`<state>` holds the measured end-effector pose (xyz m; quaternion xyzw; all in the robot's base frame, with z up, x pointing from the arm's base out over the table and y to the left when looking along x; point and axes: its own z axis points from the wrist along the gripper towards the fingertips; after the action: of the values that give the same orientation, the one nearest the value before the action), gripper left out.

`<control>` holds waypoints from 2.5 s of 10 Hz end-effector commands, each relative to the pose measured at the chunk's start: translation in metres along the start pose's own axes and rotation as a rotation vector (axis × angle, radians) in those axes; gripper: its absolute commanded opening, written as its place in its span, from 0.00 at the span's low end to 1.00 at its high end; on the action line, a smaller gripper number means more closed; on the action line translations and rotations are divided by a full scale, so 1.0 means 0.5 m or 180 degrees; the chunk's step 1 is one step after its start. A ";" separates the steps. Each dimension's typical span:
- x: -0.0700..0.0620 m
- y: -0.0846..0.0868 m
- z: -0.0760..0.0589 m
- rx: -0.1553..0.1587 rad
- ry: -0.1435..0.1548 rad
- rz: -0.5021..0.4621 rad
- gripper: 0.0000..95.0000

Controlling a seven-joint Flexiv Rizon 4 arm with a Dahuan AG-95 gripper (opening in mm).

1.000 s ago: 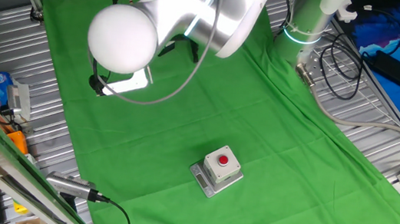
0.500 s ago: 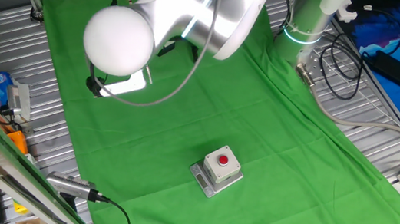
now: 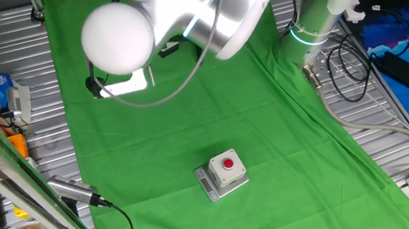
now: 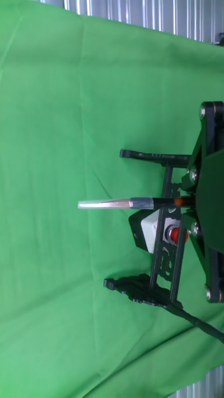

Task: Place the brush on the pen rack

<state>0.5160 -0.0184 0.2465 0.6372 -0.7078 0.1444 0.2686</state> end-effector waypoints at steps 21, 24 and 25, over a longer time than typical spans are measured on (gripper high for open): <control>-0.034 -0.020 -0.058 -0.0108 -0.0065 0.0086 0.00; -0.034 -0.020 -0.058 -0.0111 -0.0028 0.0308 0.00; -0.034 -0.020 -0.058 -0.0115 -0.0034 0.0371 0.00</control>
<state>0.5332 0.0112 0.2591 0.5928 -0.7457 0.1427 0.2686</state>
